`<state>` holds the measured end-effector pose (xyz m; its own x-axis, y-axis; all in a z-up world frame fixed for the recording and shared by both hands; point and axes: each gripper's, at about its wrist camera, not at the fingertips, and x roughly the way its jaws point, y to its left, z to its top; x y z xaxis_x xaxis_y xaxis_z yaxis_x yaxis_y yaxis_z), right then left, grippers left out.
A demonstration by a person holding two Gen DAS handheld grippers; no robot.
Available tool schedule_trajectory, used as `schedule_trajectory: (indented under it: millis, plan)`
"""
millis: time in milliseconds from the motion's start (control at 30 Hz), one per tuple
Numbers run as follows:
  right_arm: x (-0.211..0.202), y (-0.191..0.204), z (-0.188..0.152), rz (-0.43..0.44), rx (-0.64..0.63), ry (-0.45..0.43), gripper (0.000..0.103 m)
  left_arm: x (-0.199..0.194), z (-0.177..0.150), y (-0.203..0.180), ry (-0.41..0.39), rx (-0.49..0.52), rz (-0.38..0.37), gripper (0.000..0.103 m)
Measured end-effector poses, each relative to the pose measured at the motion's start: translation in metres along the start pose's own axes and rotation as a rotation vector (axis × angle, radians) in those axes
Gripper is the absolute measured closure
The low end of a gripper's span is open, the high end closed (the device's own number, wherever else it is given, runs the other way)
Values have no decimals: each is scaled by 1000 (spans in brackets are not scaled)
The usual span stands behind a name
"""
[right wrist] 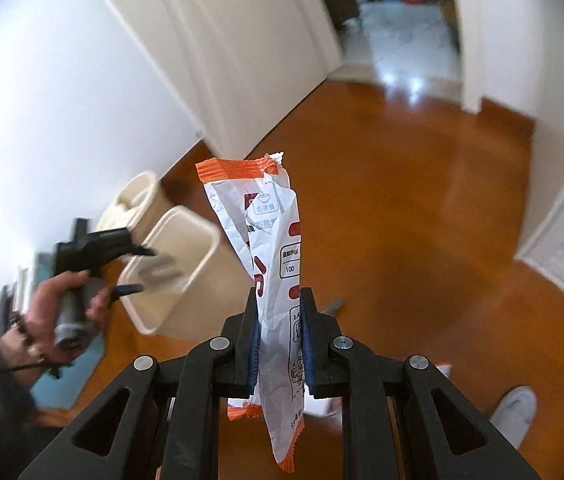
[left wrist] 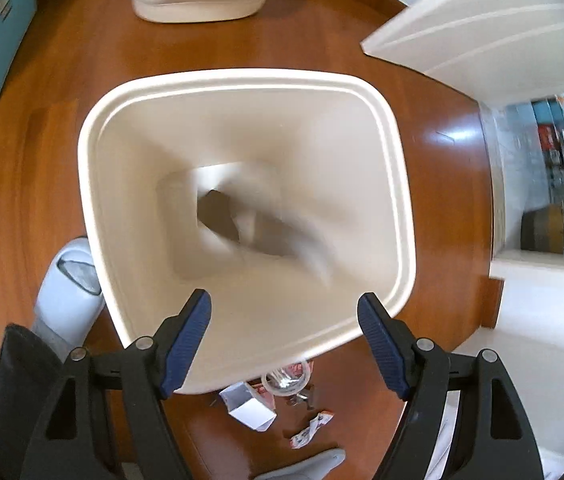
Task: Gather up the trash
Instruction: 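Drop the brown lid into the beige wastebasket by opening the left tool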
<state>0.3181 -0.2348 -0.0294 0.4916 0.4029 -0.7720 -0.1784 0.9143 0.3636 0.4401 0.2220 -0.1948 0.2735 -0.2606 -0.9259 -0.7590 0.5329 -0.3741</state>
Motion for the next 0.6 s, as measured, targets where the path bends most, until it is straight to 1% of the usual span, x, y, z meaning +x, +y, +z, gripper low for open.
schedule_trajectory:
  millis: [33, 67, 100, 200, 267, 300, 367, 433, 500, 533, 567, 600]
  plan:
    - [6, 7, 1, -3, -28, 7, 85, -3, -3, 0, -5, -20, -4, 28]
    - [10, 10, 2, -13, -45, 7, 85, -14, -6, 1, -10, -44, -23, 28]
    - [13, 13, 2, -18, -52, 9, 85, -28, -13, 2, -15, -73, -58, 28]
    - [29, 10, 5, 23, 26, 49, 85, -76, -29, 10, -23, -131, -151, 28]
    - [35, 5, 8, 80, 107, 73, 85, -112, -50, 7, -39, -119, -224, 28]
    - [37, 6, 8, 89, 113, 73, 85, -125, -59, 6, -50, -110, -247, 28]
    - [39, 14, 8, 93, 86, 71, 85, -156, -76, 13, -91, -93, -297, 28]
    - [41, 20, 1, 102, 57, 77, 85, -172, -79, 25, -150, -86, -288, 27]
    - [47, 27, -3, 108, 28, 93, 85, -177, -69, 38, -212, -69, -264, 27]
    - [53, 32, -7, 110, 21, 111, 85, -176, -60, 49, -217, -87, -226, 27]
    - [58, 36, -9, 110, 15, 127, 85, -174, -52, 59, -201, -131, -215, 27]
    - [63, 40, -14, 107, 5, 136, 85, -173, -45, 72, -182, -186, -246, 27]
